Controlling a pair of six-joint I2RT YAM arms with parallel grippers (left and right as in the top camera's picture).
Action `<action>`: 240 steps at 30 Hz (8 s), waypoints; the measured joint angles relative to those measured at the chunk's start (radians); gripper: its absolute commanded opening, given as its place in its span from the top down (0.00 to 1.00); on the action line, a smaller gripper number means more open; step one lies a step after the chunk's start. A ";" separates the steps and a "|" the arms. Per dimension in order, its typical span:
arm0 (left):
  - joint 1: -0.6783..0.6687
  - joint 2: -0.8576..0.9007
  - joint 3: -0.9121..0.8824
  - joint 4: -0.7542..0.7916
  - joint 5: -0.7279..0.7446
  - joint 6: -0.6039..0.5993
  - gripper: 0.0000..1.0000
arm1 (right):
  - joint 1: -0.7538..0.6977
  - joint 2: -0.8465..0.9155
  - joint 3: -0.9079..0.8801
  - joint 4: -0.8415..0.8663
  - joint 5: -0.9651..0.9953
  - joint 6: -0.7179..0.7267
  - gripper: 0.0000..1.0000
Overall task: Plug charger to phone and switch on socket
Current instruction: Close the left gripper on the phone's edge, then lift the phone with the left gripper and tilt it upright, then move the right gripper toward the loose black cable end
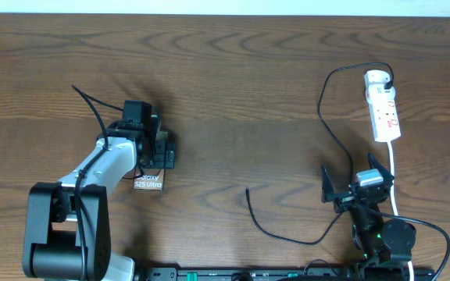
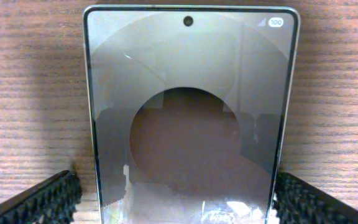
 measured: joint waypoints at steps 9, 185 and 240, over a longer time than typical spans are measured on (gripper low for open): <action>0.000 0.001 0.000 0.003 0.000 -0.001 0.11 | 0.000 0.000 0.000 0.000 0.000 0.000 0.01; 0.199 -0.505 0.016 -0.286 0.357 -0.986 0.93 | 0.000 0.000 0.000 0.000 0.000 0.000 0.01; 0.199 -0.504 0.016 -0.323 0.289 -0.969 0.93 | 0.122 1.762 1.268 -0.800 -0.672 0.077 0.01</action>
